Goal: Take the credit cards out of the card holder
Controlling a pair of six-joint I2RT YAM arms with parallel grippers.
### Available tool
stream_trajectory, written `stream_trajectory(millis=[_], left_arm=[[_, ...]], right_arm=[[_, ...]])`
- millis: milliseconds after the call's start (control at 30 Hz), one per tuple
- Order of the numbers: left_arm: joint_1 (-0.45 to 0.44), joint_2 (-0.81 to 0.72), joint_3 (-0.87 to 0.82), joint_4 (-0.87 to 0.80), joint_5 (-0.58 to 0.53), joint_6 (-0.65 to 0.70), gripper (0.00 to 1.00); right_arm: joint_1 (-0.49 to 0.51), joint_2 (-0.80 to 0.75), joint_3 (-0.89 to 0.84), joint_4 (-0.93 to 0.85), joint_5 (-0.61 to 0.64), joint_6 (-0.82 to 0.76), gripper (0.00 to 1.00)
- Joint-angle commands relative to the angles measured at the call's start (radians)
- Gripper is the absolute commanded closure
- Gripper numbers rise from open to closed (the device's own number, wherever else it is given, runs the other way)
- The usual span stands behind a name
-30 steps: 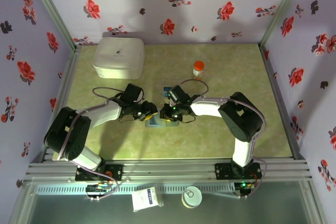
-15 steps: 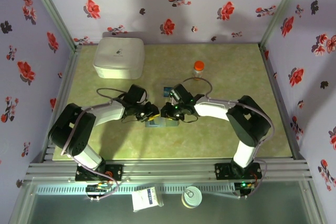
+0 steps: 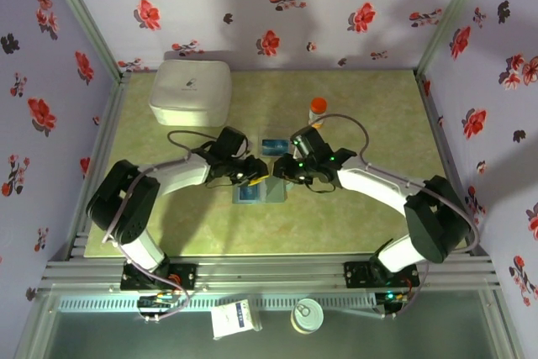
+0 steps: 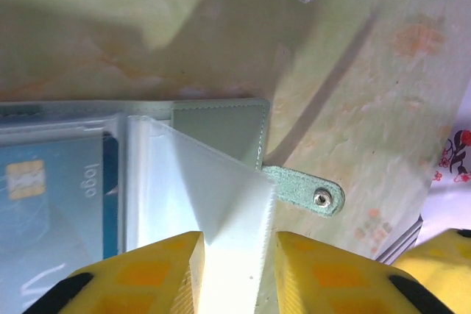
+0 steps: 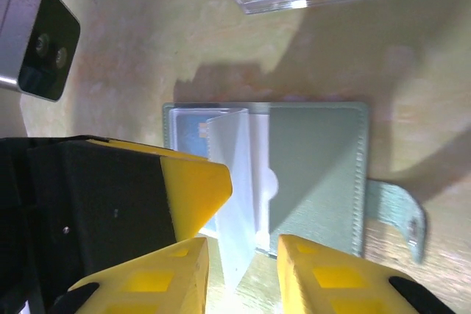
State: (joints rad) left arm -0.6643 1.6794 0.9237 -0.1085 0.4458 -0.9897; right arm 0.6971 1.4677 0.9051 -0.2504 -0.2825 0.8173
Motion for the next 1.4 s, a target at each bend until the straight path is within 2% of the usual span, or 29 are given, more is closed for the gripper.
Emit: stream_trajectory(millis=[0,400,533,833,1167,1367], left_arm=[[-0.022,0.047,0.044,-0.023,0.003,-0.009,0.67],[-0.037,0.085,0.104,-0.036,0.012,0.007,0.54],[-0.035,0.094,0.121,-0.042,0.013,0.011,0.54],[0.019,0.001,0.048,-0.071,-0.01,0.039,0.63],[0.117,-0.137,-0.11,-0.071,-0.012,0.055,0.74],[0.148,-0.159,-0.155,-0.083,-0.012,0.073,0.83]], right_arm=[[-0.024,-0.052,-0.032,-0.053,0.038,-0.024,0.69],[-0.036,-0.078,-0.047,-0.049,0.022,-0.012,0.64],[-0.034,-0.071,-0.046,-0.046,0.013,-0.009,0.65],[-0.003,-0.011,-0.02,-0.007,-0.004,0.009,0.66],[0.066,0.146,0.083,0.038,-0.037,0.023,0.68],[0.09,0.23,0.131,0.071,-0.068,0.036,0.68]])
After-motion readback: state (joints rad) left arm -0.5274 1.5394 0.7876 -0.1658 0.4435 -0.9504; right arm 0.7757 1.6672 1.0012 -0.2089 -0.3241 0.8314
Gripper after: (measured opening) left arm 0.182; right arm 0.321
